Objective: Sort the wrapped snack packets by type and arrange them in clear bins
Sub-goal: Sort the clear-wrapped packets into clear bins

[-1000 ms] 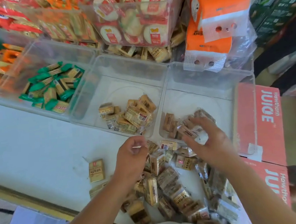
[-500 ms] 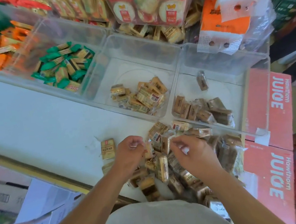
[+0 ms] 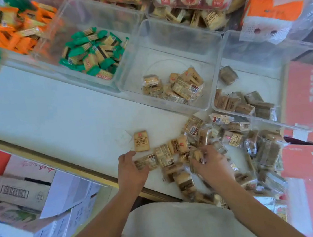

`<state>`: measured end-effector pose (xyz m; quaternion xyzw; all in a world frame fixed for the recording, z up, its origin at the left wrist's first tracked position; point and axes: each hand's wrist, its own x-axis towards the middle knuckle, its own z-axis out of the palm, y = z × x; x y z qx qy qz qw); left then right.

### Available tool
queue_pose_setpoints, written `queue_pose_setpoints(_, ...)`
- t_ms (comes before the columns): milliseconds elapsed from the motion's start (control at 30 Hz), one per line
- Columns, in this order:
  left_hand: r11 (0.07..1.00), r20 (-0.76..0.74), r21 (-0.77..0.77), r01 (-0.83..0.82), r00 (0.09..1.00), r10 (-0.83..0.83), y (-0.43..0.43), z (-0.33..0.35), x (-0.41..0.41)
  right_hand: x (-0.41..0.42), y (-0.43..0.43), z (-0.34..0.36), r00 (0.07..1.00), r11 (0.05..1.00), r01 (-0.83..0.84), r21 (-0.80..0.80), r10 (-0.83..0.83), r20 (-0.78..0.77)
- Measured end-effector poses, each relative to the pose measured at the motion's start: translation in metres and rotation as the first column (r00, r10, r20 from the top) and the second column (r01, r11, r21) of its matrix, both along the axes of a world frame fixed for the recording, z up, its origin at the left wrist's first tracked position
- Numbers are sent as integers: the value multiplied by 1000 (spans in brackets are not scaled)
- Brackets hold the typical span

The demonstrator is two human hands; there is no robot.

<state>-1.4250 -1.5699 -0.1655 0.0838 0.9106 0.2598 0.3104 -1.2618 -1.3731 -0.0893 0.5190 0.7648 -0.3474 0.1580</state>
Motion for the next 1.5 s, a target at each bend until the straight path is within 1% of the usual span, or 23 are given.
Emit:
queue_pose_setpoints(67, 996, -21, -5, 91, 996, -91, -1, -4, -6, -1, -4, 10, 998, 998, 60, 20, -59, -37)
queue_pose_setpoints(167, 978, 47, -41, 204, 978, -202, -3, -6, -17, 0, -8, 28, 975, 982, 187, 9, -185, -124)
queue_pose_setpoints(267, 960, 123, -49, 276, 955, -268, -9, -8, -21, -2, -14, 34, 891, 933, 348, -88, -359, -278)
queue_pose_setpoints(333, 960, 137, -33, 278, 953, -271, -15, -9, -21, -11, -19, 33, 845, 908, 385, -168, -420, -333)
queue_pose_setpoints(367, 962, 123, -26, 271, 956, -266, -18, -9, -21, -16, -21, 30, 840, 906, 375, -194, -421, -343)
queue_pose_setpoints(433, 969, 66, -16, 248, 967, -247, -24, -10, -26, -32, -23, 22, 852, 921, 326, -214, -384, -355)
queue_pose_setpoints(500, 971, 25, -30, 237, 971, -237, -27, -9, -36, -49, -21, 10, 897, 955, 256, -146, -292, -332)
queue_pose_setpoints(567, 982, -8, -42, 185, 983, -186, -30, -7, -49, -60, -17, -4, 961, 989, 141, -34, -145, -235)
queue_pose_setpoints(633, 995, -49, -32, 91, 994, -92, -30, -3, -61, -67, -17, -12, 982, 996, 88, -4, -88, -166)
queue_pose_setpoints(700, 999, -78, -33, 43, 996, -45, -27, 1, -73, -69, -20, -14, 986, 996, 91, -4, -91, -140)
queue_pose_setpoints(733, 1000, -67, -13, 1, 998, -2, -25, 3, -78, -69, -21, -15, 985, 994, 108, -20, -109, -135)
queue_pose_setpoints(833, 963, -14, 188, -193, 980, 199, -12, 15, -90, -69, -21, -20, 967, 970, 204, -130, -221, -130)
queue_pose_setpoints(900, 929, 24, 299, -220, 974, 223, 0, 24, -95, -68, -19, -23, 952, 951, 253, -180, -278, -132)
queue_pose_setpoints(933, 920, 46, 335, -201, 979, 197, 6, 27, -97, -69, -19, -24, 948, 946, 260, -195, -288, -136)
queue_pose_setpoints(1000, 927, 74, 360, -107, 994, 86, 17, 24, -101, -72, -20, -23, 925, 926, 289, -244, -336, -177)
queue_pose_setpoints(1033, 940, 52, 340, -25, 999, 8, 23, 21, -103, -74, -20, -22, 909, 913, 307, -269, -365, -200)
queue_pose_setpoints(1100, 959, -16, 240, 151, 988, -151, 35, 10, -107, -78, -22, -16, 880, 887, 348, -303, -420, -220)
queue_pose_setpoints(1133, 960, -7, 192, 204, 978, -207, 41, 6, -110, -79, -22, -13, 864, 873, 371, -315, -449, -227)
queue_pose_setpoints(1200, 956, 99, 130, 265, 955, -278, 51, 4, -117, -80, -23, -5, 836, 855, 402, -327, -488, -249)
queue_pose_setpoints(1267, 942, 202, 89, 324, 920, -335, 57, 4, -121, -80, -23, 8, 821, 853, 412, -319, -500, -277)
queue_pose_setpoints(1333, 939, 287, 76, 334, 895, -342, 58, -2, -121, -81, -22, 24, 804, 861, 405, -308, -496, -328)
queue_pose_setpoints(1400, 926, 286, 58, 373, 882, -374, 56, -6, -116, -83, -20, 40, 790, 876, 384, -291, -475, -388)
queue_pose_setpoints(1500, 915, 224, 49, 401, 888, -401, 55, -10, -105, -87, -13, 55, 793, 901, 352, -254, -431, -430)
